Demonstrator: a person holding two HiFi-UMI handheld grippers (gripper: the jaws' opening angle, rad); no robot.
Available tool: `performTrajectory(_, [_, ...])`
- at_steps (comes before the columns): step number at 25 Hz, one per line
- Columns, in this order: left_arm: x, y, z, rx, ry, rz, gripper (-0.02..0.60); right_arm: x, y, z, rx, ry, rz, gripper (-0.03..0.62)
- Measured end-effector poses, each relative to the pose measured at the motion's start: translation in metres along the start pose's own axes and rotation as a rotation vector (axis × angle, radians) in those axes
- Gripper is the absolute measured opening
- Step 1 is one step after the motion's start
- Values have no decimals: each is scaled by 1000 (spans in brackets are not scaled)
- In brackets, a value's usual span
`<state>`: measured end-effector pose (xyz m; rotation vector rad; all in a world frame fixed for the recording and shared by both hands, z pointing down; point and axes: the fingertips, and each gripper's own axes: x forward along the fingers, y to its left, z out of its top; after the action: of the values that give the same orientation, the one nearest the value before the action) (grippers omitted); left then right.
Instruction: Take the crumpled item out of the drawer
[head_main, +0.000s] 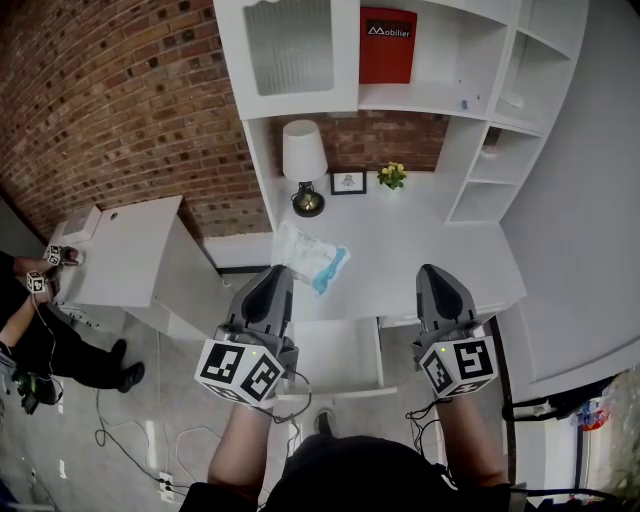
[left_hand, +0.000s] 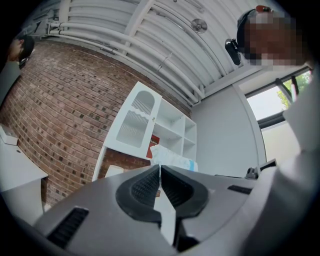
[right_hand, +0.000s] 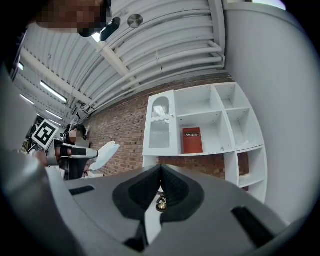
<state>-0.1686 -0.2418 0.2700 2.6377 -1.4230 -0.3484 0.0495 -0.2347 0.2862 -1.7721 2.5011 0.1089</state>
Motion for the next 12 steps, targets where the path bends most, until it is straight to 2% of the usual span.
performTrajectory(12, [-2, 7, 0, 5, 4, -8, 20, 2, 7, -5, 2, -9, 6, 0])
